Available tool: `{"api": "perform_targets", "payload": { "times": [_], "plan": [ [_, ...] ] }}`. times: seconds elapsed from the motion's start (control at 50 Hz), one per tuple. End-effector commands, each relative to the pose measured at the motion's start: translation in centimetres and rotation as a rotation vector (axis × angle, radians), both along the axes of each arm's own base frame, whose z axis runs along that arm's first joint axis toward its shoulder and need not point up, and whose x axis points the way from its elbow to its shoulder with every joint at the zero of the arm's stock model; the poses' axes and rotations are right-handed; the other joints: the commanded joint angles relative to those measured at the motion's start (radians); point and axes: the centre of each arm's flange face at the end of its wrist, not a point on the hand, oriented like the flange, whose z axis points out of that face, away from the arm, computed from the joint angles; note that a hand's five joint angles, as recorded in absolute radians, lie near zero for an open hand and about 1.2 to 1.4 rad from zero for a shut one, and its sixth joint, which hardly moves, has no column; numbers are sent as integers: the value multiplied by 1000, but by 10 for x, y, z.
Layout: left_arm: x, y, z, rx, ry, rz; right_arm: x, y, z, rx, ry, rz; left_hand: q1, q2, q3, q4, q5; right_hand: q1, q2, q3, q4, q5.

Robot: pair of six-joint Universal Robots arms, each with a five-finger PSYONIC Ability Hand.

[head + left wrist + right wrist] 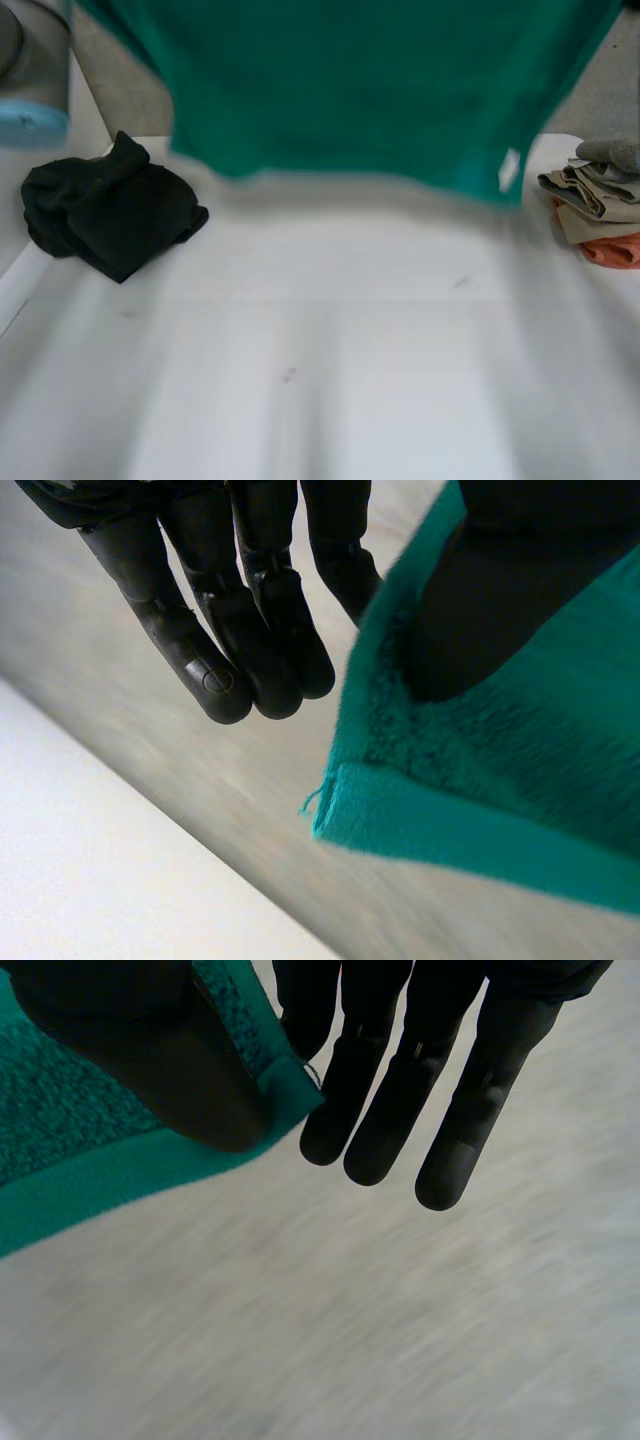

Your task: Fold the laundry.

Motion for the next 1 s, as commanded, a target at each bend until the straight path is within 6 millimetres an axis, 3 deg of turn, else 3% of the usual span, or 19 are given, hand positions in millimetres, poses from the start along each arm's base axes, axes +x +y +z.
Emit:
{"api": "perform_targets", "payload": {
  "times": [0.02,0.14,0.22,0.3,0.36,0.38,0.44,0.46,0.54,0.62,0.74,0.86,0.92,1.0],
  "plan": [
    [8,12,40,-95,127,-100,9,25,54,-191,-107,68,223,198,208,197,245,261,220,206,198,206],
    [24,1,12,42,149,-39,12,21,32,-101,-88,72,223,198,208,197,245,261,220,206,198,206],
    [30,-2,-18,145,164,-27,15,17,8,-22,-69,84,223,198,208,197,245,261,220,206,198,206],
    [28,-2,-63,265,139,-46,21,15,-26,93,-33,117,223,198,208,197,245,261,220,206,198,206],
    [25,0,-90,327,115,-67,26,14,-61,227,8,149,223,198,208,197,245,261,220,206,198,206],
    [23,2,-108,366,97,-84,27,16,-80,305,31,159,223,198,208,197,245,261,220,206,198,206],
    [21,5,-135,421,62,-108,26,19,-109,426,77,163,223,198,208,197,245,261,220,206,198,206],
    [20,8,-152,458,31,-125,24,22,-127,497,122,157,223,198,208,197,245,261,220,206,198,206],
    [23,18,-193,563,-71,-141,13,33,-164,653,250,127,223,198,208,197,245,261,220,206,198,206],
    [33,34,-219,667,-193,-130,-1,52,-183,799,352,105,223,198,208,197,245,261,220,206,198,206],
    [44,81,-235,895,-350,-113,-29,89,-178,1018,446,83,223,198,208,197,245,261,220,206,198,206],
    [56,149,-223,1216,-410,-81,-50,148,-165,1298,594,180,223,198,208,197,245,261,220,206,198,206],
    [58,177,-221,1373,-437,-68,-54,158,-161,1309,644,252,223,198,208,197,245,261,220,206,198,206],
    [55,188,-220,1430,-433,-91,-56,157,-166,1293,685,284,223,198,208,197,245,261,220,206,198,206]
  ]
}}
